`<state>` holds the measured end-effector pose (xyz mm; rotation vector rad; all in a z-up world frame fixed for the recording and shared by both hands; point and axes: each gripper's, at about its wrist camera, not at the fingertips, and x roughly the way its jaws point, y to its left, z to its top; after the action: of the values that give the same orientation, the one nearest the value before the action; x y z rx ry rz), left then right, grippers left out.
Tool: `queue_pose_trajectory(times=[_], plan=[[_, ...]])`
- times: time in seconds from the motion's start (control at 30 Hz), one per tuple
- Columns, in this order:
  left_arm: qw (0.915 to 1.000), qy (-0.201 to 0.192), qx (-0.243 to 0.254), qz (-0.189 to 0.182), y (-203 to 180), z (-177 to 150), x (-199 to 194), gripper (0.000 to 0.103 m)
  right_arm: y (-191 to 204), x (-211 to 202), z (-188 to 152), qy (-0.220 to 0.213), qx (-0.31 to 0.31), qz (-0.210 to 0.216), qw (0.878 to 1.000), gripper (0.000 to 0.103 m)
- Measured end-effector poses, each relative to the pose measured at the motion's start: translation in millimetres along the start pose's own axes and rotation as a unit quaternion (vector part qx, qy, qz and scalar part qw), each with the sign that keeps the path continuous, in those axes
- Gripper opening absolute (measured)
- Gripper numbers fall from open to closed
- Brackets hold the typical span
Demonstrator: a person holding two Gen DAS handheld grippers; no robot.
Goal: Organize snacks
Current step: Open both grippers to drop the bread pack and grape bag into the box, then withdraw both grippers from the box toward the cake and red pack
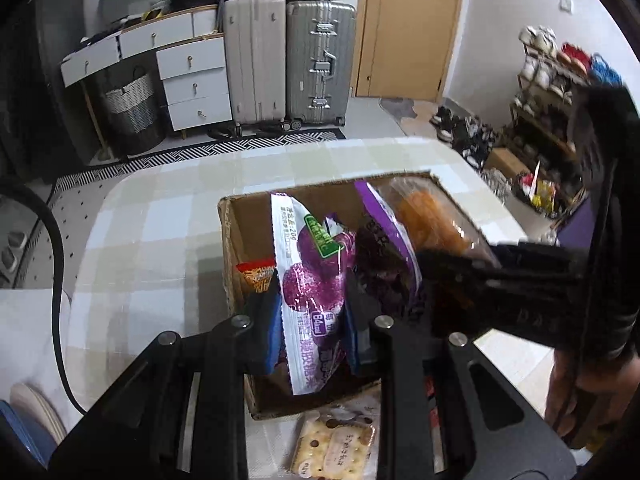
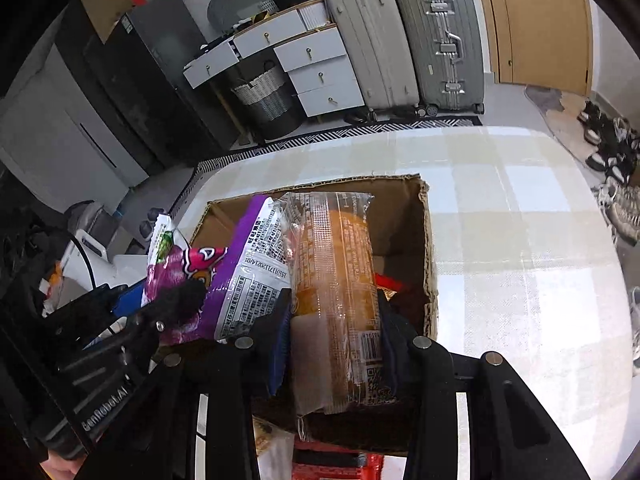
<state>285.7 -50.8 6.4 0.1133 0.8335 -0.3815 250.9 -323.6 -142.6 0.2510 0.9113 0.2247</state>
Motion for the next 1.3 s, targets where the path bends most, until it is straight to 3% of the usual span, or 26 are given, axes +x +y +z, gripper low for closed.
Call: queue_pose_trajectory(times=[0.1, 0.37, 0.43, 0.53, 0.7, 0.83, 0.97, 1.3], plan=[[0.9992, 0.038, 0.000, -0.015, 1, 0, 11, 0.022, 5, 0, 0, 0.005, -0.017, -0.013, 1.000, 0.038], [0.9982, 0.048, -0.009, -0.034, 13, -5, 19, 0.023, 20, -3, -1, -0.006, -0.063, -0.044, 0.997, 0.038], [0.9985, 0.042, -0.006, -0.035, 13, -4, 15, 0.027, 24, -5, -2, -0.009, -0.073, -0.046, 0.996, 0.038], [0.9993, 0.027, -0.008, -0.024, 11, 0, 4, 0.049, 28, -8, 0, -0.024, -0.088, -0.046, 0.995, 0.038], [0.9996, 0.011, 0.000, -0.025, 5, 7, -17, 0.060, 28, 0, 4, -0.017, -0.087, -0.042, 0.995, 0.038], [0.9998, -0.001, 0.003, -0.018, 6, 13, -28, 0.060, 23, 3, 6, -0.006, -0.077, -0.039, 0.996, 0.038], [0.9997, -0.009, -0.014, -0.019, 12, 17, -39, 0.060, 23, 2, 3, -0.003, -0.090, -0.066, 0.994, 0.049], [0.9981, -0.018, -0.051, -0.030, 32, 10, -62, 0.063, 25, -28, 3, -0.048, -0.105, -0.068, 0.991, 0.049]])
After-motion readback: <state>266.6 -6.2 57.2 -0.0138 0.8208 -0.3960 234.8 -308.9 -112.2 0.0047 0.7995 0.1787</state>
